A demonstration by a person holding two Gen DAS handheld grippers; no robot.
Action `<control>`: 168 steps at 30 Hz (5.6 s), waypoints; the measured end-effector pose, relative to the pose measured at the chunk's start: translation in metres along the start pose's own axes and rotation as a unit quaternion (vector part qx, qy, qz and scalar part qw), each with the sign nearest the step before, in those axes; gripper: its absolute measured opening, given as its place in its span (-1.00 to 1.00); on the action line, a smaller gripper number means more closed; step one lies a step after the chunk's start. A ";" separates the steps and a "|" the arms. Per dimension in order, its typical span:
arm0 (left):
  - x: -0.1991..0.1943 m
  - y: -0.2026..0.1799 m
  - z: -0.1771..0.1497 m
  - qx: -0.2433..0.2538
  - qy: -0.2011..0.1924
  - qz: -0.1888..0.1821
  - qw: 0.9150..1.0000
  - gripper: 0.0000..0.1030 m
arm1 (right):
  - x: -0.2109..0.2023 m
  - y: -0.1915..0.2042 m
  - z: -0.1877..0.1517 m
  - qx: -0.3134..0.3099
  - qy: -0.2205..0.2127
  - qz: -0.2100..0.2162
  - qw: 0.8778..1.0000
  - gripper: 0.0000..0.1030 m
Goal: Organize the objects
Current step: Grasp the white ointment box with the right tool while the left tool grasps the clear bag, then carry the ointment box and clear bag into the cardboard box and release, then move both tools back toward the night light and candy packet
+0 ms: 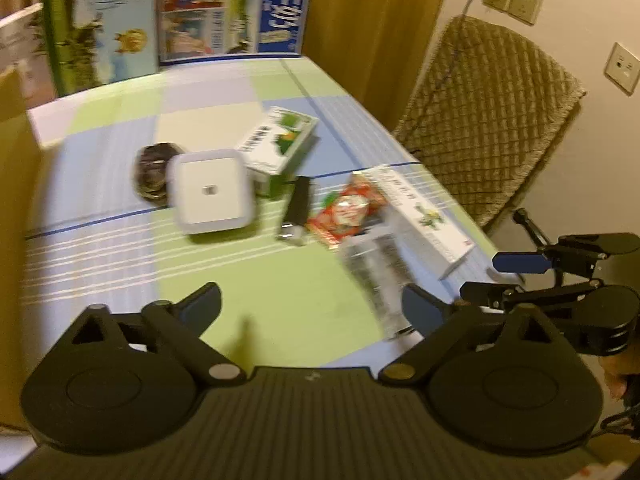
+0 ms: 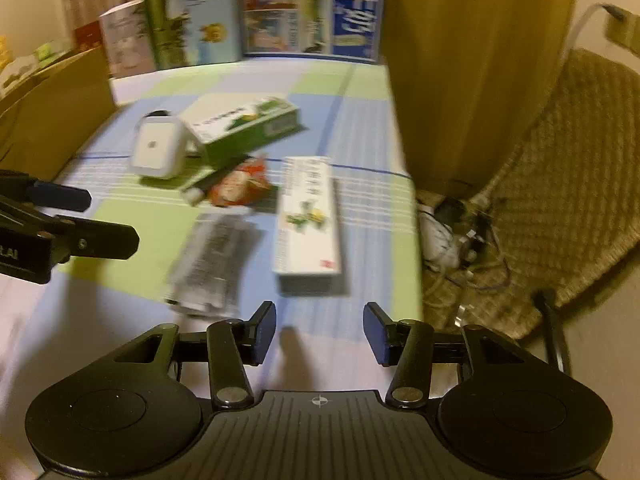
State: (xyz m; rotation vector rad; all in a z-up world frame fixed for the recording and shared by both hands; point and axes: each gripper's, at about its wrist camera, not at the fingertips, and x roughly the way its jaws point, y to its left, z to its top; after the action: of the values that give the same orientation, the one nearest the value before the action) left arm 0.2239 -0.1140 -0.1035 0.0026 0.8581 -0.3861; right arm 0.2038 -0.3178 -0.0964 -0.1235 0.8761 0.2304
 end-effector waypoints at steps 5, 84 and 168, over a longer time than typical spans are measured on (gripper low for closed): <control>0.026 -0.030 0.005 0.017 0.009 -0.026 0.999 0.45 | -0.004 -0.015 -0.003 0.014 -0.006 -0.008 1.000 -0.07; -0.167 0.037 -0.022 0.015 -0.028 0.092 0.995 -0.39 | -0.135 0.137 0.060 0.027 -0.076 0.058 0.995 -0.32; -0.265 0.275 -0.049 -0.117 -0.091 0.193 0.970 0.50 | -0.035 0.320 0.151 0.043 -0.080 0.210 0.974 0.40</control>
State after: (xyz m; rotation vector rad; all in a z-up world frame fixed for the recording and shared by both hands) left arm 0.1232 0.2374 0.0185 -0.0814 0.6964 0.0818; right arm 0.2144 0.0167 0.0222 0.1631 0.7436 0.5881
